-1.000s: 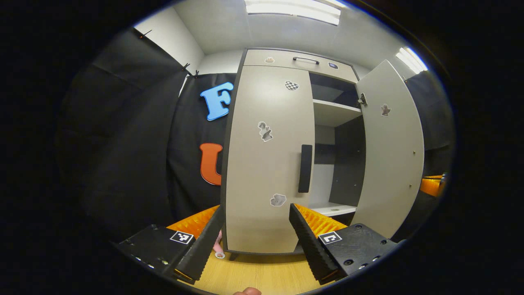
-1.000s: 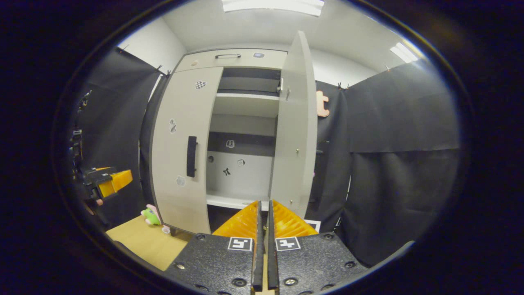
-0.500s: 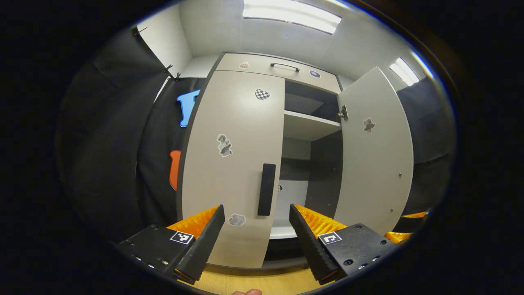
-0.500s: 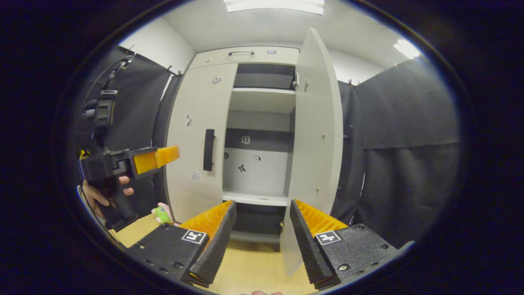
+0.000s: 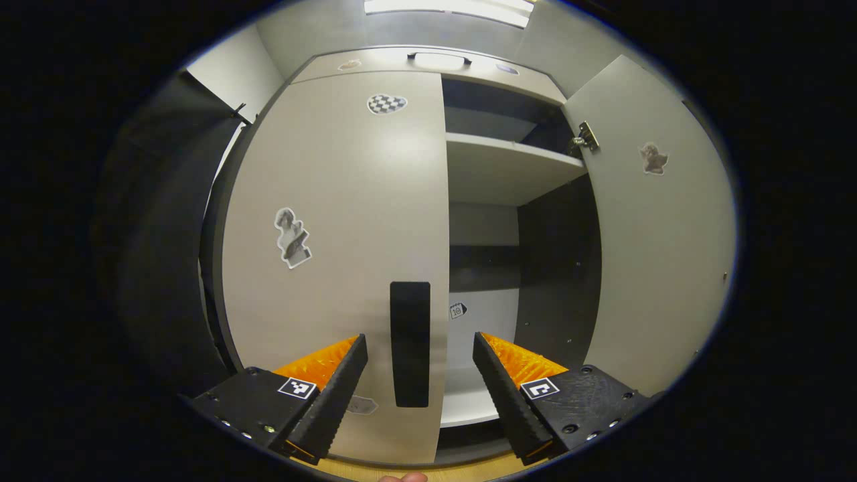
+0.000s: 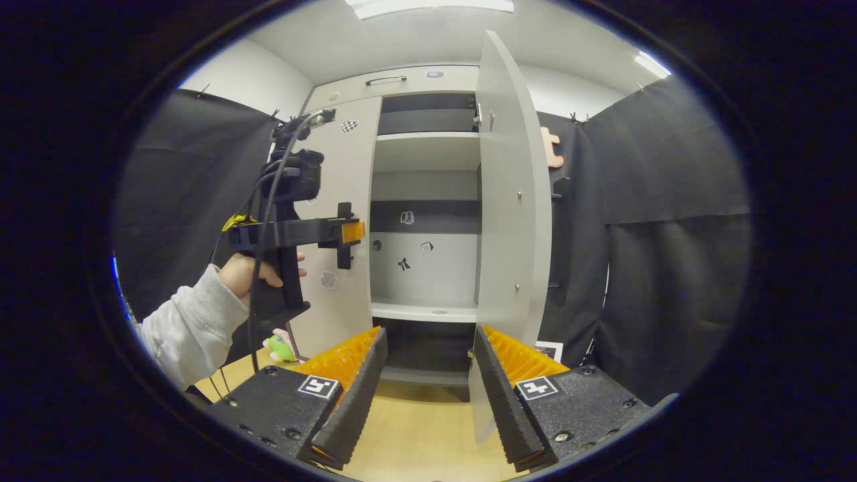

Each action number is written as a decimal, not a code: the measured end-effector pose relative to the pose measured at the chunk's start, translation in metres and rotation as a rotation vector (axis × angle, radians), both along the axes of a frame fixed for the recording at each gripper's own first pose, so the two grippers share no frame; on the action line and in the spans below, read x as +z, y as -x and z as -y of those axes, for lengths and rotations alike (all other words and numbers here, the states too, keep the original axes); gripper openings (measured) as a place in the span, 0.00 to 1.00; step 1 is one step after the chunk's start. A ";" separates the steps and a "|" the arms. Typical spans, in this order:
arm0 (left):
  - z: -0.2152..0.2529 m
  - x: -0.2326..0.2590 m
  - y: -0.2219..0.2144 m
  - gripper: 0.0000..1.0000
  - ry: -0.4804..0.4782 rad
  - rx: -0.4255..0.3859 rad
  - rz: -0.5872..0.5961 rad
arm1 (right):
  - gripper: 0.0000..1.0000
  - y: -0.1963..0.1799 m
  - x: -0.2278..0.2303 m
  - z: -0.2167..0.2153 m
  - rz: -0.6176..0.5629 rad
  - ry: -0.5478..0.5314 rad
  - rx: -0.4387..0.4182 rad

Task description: Open the right door of the double-door shoe cabinet with the right hand, and open the left door with the left hand.

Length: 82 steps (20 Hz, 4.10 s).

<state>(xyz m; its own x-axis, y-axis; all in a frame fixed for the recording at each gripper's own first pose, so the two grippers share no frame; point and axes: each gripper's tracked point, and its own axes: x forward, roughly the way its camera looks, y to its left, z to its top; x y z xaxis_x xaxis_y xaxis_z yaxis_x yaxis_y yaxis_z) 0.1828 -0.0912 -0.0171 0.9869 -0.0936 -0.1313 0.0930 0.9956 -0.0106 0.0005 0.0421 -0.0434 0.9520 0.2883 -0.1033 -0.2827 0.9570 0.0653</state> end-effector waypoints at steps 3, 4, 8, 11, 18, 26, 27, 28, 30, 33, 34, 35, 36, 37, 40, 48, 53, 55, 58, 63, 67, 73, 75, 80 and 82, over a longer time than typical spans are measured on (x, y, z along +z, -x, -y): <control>-0.001 -0.012 -0.016 0.95 0.006 0.015 -0.030 | 0.82 -0.002 0.001 0.001 0.003 -0.006 -0.003; -0.001 -0.013 -0.019 0.95 0.012 0.017 -0.029 | 0.84 -0.003 0.001 0.000 0.000 -0.009 0.002; -0.004 -0.014 -0.028 0.95 -0.006 0.035 -0.031 | 0.84 -0.006 -0.002 -0.002 -0.006 -0.012 0.006; -0.005 -0.014 -0.028 0.93 -0.006 0.037 -0.033 | 0.84 -0.009 -0.001 -0.005 -0.009 -0.020 0.007; -0.009 -0.013 -0.028 0.93 0.007 0.045 -0.035 | 0.82 -0.010 -0.006 -0.009 -0.022 -0.017 0.014; -0.014 -0.019 -0.027 0.30 0.015 0.054 -0.065 | 0.82 -0.008 -0.012 -0.006 -0.041 -0.013 0.007; -0.013 -0.020 -0.029 0.25 0.005 0.045 -0.050 | 0.82 -0.007 -0.012 -0.007 -0.039 -0.014 0.010; -0.013 -0.019 -0.027 0.13 -0.003 0.028 -0.037 | 0.82 -0.005 -0.011 -0.007 -0.035 -0.014 0.010; -0.014 -0.019 -0.026 0.04 -0.012 0.012 -0.029 | 0.82 -0.003 -0.011 -0.008 -0.031 -0.014 0.011; -0.014 -0.015 -0.012 0.04 0.016 -0.017 -0.053 | 0.82 0.004 -0.007 -0.008 -0.016 -0.019 0.008; -0.013 -0.014 -0.004 0.04 0.021 -0.020 -0.057 | 0.84 0.004 -0.008 -0.006 -0.014 -0.018 0.003; -0.013 -0.010 0.002 0.04 0.012 -0.027 -0.052 | 0.84 0.006 -0.009 -0.005 -0.015 -0.017 -0.003; -0.016 -0.007 0.009 0.04 0.006 -0.033 -0.051 | 0.84 0.007 -0.011 -0.005 -0.019 -0.018 -0.008; -0.019 -0.007 0.014 0.04 0.009 -0.035 -0.049 | 0.84 0.008 -0.013 -0.006 -0.024 -0.019 -0.011; -0.033 -0.001 0.040 0.04 0.019 -0.029 -0.019 | 0.84 0.007 -0.015 -0.007 -0.039 -0.020 -0.018; -0.096 0.012 0.104 0.03 -0.034 0.055 -0.019 | 0.82 0.007 -0.010 -0.024 -0.024 -0.022 -0.007; -0.136 0.018 0.125 0.02 0.000 0.101 -0.014 | 0.84 0.006 -0.009 -0.037 -0.018 -0.024 0.009; -0.148 0.020 0.131 0.01 0.008 0.112 -0.005 | 0.84 0.007 -0.009 -0.039 -0.020 -0.029 0.014; -0.164 0.021 0.135 0.01 0.018 0.131 0.003 | 0.84 0.006 -0.012 -0.042 -0.029 -0.029 0.014; -0.201 0.019 0.136 0.00 -0.005 0.198 -0.002 | 0.82 0.008 -0.013 -0.054 -0.031 -0.027 0.017; -0.211 0.018 0.138 0.00 0.012 0.164 -0.005 | 0.82 0.008 -0.015 -0.055 -0.038 -0.020 0.017; -0.225 0.018 0.136 0.00 0.070 0.089 0.002 | 0.82 0.011 -0.018 -0.057 -0.051 -0.006 0.021; -0.226 0.017 0.137 0.00 0.061 0.050 0.014 | 0.82 0.013 -0.019 -0.058 -0.055 0.001 0.025; -0.235 0.016 0.180 0.00 0.115 0.110 0.007 | 0.82 0.017 -0.020 -0.055 -0.059 -0.005 0.014; -0.224 0.012 0.209 0.00 0.116 0.184 0.027 | 0.82 0.011 -0.019 -0.051 -0.032 0.001 -0.015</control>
<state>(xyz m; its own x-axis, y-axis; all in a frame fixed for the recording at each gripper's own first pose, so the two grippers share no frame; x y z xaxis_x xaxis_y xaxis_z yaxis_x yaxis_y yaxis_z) -0.0258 0.1326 -0.0050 0.9918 0.0752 -0.1031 -0.0881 0.9881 -0.1262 -0.0103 0.0935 -0.0627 0.9525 0.2736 -0.1340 -0.2658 0.9612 0.0734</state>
